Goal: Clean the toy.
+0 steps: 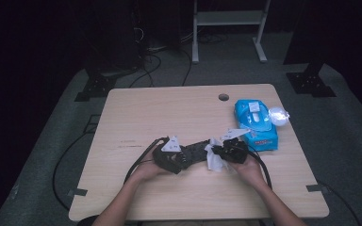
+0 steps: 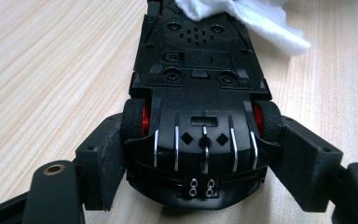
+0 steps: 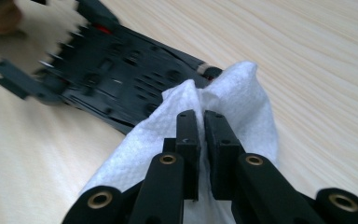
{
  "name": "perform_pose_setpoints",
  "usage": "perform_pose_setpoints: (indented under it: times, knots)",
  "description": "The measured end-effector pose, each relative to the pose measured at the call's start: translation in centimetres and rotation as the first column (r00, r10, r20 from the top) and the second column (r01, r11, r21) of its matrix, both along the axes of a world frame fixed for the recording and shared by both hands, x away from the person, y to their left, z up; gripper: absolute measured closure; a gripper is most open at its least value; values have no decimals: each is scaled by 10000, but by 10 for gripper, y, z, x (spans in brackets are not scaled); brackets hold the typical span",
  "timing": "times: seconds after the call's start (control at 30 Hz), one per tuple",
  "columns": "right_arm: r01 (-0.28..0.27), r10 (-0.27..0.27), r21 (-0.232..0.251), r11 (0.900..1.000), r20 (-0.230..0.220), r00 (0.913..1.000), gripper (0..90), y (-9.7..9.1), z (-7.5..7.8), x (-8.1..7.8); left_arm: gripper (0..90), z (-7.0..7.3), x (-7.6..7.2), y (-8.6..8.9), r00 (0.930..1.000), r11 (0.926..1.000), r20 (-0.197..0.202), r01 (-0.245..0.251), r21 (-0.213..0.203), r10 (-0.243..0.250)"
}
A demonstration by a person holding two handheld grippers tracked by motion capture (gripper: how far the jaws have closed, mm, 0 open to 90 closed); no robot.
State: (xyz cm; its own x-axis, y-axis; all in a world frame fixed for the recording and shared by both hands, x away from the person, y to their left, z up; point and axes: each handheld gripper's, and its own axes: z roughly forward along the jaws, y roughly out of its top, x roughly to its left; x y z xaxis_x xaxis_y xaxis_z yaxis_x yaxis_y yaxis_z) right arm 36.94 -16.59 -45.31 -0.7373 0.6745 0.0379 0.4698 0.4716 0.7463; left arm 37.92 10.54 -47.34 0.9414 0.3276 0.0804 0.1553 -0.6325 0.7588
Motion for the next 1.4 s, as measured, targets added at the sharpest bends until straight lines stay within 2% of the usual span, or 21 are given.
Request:
perform_pose_setpoints:
  times: [0.07, 0.17, 0.3, 0.37, 0.53, 0.67, 0.77, 0.9, 1.0, 1.07, 1.2, 1.27, 1.4]
  knots:
    - [-258, 260, 259, 9993, -46, 9997, 840, 7, 1, -2, 246, 0, 0, 0, 10000, 10000, -18, -3, -4, 3]
    - [-819, 820, 388, 9959, -11, 9966, 839, 26, 1, -6, 246, -1, 0, -1, 10000, 10000, -20, -12, -11, 12]
    - [-1050, 1047, 270, 9941, 102, 9944, 839, 35, 3, -5, 246, -1, 0, 1, 10000, 10000, -54, -45, 15, 45]
    - [-888, 885, 230, 9958, 146, 9960, 839, 31, 2, -2, 246, 0, 0, 2, 10000, 10000, -2, -30, 1, 30]
    - [-44, 45, 188, 9998, -31, 10000, 836, 0, -1, 5, 246, 0, 0, 1, 10000, 10000, 63, -22, -1, 22]
    - [44, -41, 204, 9998, -137, 9999, 838, -12, -3, 0, 246, 0, 0, 1, 10000, 10000, 40, -33, 29, 33]
    - [-67, 74, 278, 9996, -230, 9997, 838, -10, -3, -3, 246, 1, 0, 1, 10000, 9999, -75, -4, -156, 2]
    - [-502, 523, 616, 9968, -321, 9981, 838, 0, -1, -6, 246, 1, 0, 1, 9999, 9999, -85, 57, -122, -58]
    - [-724, 736, 458, 9963, -247, 9970, 838, 7, -1, -9, 246, 0, 0, 2, 9999, 9999, -141, 44, -140, -46]
    - [-672, 683, 410, 9969, -272, 9973, 838, 5, -1, -8, 246, 0, 1, 2, 9999, 9998, -99, 68, -199, -70]
    - [-70, 80, 268, 9996, -384, 9992, 837, -13, -3, -2, 246, 1, 0, 2, 9999, 9998, -93, 95, -146, -96]
    - [183, -151, 496, 9986, -640, 9978, 838, -21, -5, 0, 246, 2, 0, 2, 9999, 9999, -104, 87, -148, -89]
    - [202, -170, 534, 9984, -591, 9981, 837, -19, -3, 3, 246, 1, -1, 2, 9999, 9999, -88, 90, -105, -91]
